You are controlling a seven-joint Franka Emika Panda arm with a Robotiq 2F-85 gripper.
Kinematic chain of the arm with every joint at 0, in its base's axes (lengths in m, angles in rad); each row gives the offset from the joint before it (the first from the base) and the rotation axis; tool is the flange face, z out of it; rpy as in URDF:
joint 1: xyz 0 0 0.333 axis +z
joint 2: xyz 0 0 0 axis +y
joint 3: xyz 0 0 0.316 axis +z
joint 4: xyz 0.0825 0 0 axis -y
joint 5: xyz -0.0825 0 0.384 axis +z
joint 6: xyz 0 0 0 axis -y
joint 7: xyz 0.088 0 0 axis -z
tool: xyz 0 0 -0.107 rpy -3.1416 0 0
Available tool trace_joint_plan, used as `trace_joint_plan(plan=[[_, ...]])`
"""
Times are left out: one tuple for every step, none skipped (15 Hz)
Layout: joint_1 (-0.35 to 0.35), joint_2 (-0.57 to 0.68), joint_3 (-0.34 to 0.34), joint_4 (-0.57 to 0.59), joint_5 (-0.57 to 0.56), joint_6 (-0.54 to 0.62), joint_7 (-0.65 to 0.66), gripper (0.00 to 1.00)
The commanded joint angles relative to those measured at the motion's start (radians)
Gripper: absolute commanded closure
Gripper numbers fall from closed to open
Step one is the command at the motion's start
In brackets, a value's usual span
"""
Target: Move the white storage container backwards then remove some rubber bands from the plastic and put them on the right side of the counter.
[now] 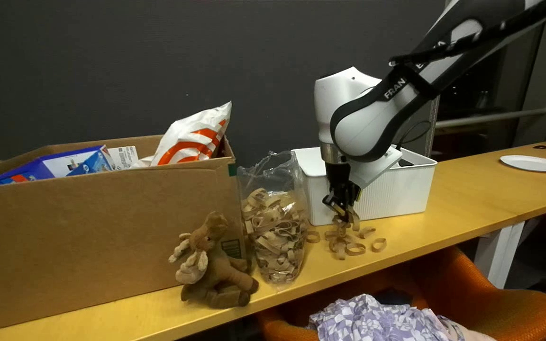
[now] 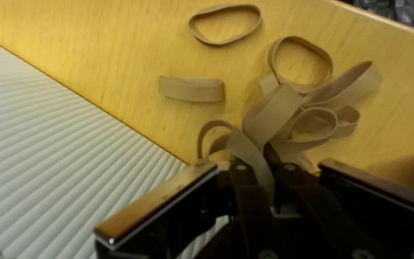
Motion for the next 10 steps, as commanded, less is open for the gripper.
trace_joint_plan(plan=[[0.01,0.034,-0.016,0.064,-0.007,-0.002,-0.011,0.56],[0.009,0.034,-0.016,0.069,-0.006,-0.002,-0.011,0.49],[0.006,0.033,-0.015,0.075,-0.001,-0.008,-0.013,0.41],[0.003,0.03,-0.015,0.079,0.003,-0.012,-0.012,0.34],[-0.002,0.027,-0.012,0.081,0.008,-0.009,-0.014,0.26],[-0.006,0.023,-0.012,0.082,0.011,-0.007,-0.012,0.19],[-0.007,0.019,-0.013,0.083,0.013,-0.009,-0.008,0.13],[-0.008,0.004,-0.014,0.075,0.016,-0.009,-0.002,0.05],[-0.011,-0.012,-0.011,0.065,0.024,-0.014,0.003,0.01],[-0.016,-0.036,-0.002,0.048,0.039,-0.023,0.004,0.0]])
